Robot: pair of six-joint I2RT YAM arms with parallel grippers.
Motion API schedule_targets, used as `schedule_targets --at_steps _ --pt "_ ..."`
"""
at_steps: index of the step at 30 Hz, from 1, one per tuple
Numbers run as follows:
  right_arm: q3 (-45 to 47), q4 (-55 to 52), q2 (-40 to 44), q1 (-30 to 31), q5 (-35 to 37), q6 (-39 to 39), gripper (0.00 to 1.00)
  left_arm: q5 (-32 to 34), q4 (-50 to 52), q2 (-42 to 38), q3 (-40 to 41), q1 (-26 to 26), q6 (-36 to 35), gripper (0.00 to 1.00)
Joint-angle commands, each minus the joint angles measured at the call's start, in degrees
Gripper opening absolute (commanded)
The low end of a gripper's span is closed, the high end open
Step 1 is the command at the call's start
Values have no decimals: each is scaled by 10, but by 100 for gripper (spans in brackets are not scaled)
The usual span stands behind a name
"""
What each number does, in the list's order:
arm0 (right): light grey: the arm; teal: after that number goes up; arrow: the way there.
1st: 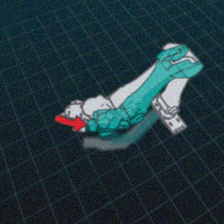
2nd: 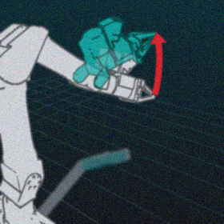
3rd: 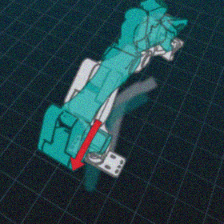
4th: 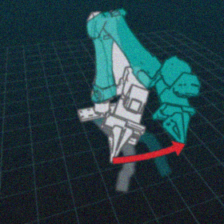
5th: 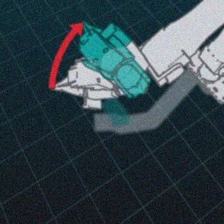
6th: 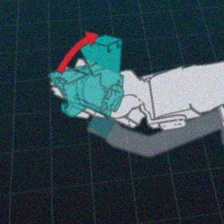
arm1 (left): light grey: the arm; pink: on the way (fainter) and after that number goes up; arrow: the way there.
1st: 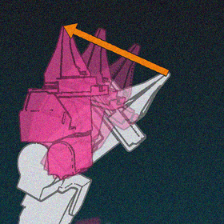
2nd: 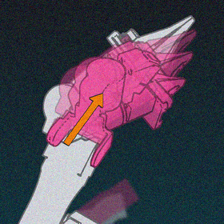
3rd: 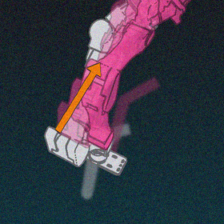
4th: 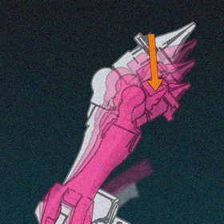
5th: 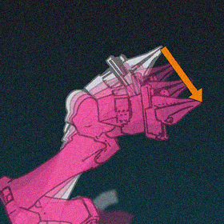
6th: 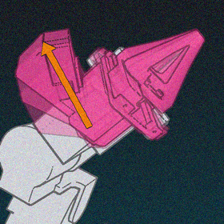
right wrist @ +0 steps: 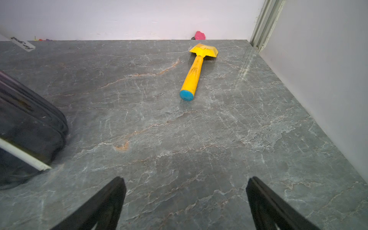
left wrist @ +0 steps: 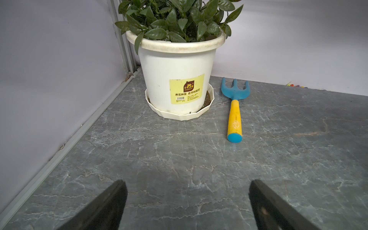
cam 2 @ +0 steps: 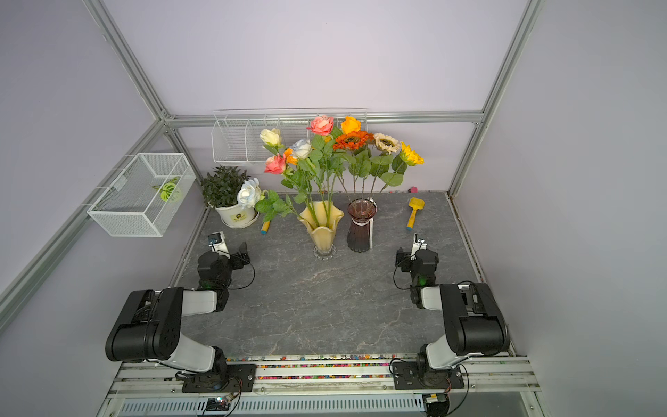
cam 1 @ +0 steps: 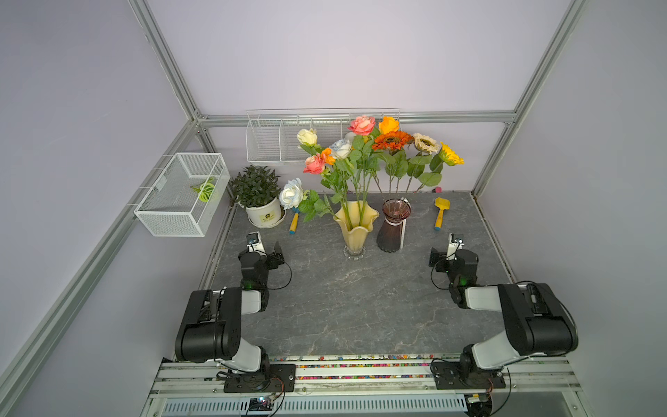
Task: Arrange the flowers in different vases according to their variety
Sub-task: Reset both arms
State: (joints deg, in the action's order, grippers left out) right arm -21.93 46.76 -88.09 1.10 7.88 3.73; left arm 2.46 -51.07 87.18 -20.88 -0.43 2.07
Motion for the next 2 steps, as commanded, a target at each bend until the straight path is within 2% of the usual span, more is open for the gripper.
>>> schedule_targets --at_steps 1,2 --pt "-8 0 11 4 6 -5 99 -9 7 -6 -6 -1 1 100" --pt "-7 -2 11 4 6 -4 99 -9 7 -6 -6 -1 1 100"
